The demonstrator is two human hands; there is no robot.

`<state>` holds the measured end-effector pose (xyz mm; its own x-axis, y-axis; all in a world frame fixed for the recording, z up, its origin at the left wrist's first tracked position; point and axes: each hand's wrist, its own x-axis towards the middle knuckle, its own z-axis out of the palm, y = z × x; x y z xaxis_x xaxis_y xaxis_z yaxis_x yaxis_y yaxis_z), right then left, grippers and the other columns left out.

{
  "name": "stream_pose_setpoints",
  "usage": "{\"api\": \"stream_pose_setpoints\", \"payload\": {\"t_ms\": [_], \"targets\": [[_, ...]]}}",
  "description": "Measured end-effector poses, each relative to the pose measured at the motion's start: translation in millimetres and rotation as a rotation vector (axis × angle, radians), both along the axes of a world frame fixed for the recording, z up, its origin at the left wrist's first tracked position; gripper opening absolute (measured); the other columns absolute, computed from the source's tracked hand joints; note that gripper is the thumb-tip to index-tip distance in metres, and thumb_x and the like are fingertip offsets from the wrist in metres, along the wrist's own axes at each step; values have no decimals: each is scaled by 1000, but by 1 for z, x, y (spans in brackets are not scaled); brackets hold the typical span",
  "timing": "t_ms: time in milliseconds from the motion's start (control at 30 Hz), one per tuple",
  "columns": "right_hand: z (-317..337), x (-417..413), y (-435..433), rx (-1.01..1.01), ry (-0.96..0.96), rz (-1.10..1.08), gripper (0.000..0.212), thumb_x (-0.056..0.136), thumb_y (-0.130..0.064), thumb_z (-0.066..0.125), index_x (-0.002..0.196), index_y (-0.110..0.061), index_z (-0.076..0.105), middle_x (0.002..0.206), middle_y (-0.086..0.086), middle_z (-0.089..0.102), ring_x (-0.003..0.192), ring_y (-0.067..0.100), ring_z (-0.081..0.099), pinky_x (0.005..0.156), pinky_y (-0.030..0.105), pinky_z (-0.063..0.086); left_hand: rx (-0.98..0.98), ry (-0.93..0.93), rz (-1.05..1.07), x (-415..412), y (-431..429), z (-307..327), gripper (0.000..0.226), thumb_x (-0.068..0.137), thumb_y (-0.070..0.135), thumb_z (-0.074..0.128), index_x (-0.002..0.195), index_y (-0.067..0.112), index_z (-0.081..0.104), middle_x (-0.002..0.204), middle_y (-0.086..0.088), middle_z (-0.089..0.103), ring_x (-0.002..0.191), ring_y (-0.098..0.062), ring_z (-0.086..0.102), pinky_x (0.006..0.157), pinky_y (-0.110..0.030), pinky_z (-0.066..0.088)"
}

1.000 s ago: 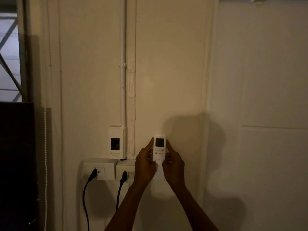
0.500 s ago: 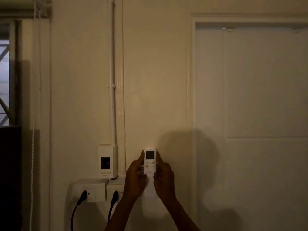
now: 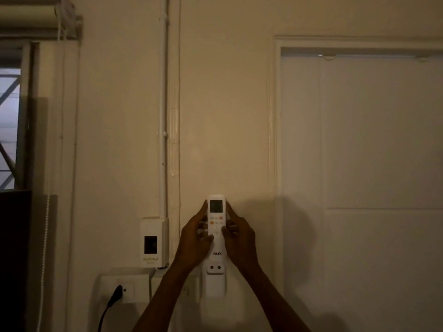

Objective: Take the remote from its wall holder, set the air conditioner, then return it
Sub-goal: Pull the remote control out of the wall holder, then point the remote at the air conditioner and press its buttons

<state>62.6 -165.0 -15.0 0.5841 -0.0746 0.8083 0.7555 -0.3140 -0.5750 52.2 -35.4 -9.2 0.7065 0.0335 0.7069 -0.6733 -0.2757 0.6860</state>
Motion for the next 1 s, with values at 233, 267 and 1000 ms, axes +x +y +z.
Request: {"api": "stream_pose_setpoints", "payload": {"t_ms": [233,267,1000], "targets": [[21,0,-2,-40,62,63,49,87,-14,58,133,-28,46,110,8,67,93,13,64,75,17,55,107,-28,20,-18,11,15,89,76,-10,67,146,25,24,118,-6,54,98,-11,60,70,-13,55],[23,-2,-1,-34,60,73,51,88,-14,58,134,-28,44,114,9,66,95,12,64,72,12,53,116,-37,28,-21,13,18,90,76,-9,68,146,26,24,118,-6,55,99,-13,60,71,-15,56],[62,-64,35,31,-74,151,57,88,-12,59,140,-24,37,105,-4,61,82,-1,60,62,5,50,94,-149,160,-92,47,66,79,71,-4,74,139,22,42,111,-8,58,97,-20,63,74,-30,61]]}}
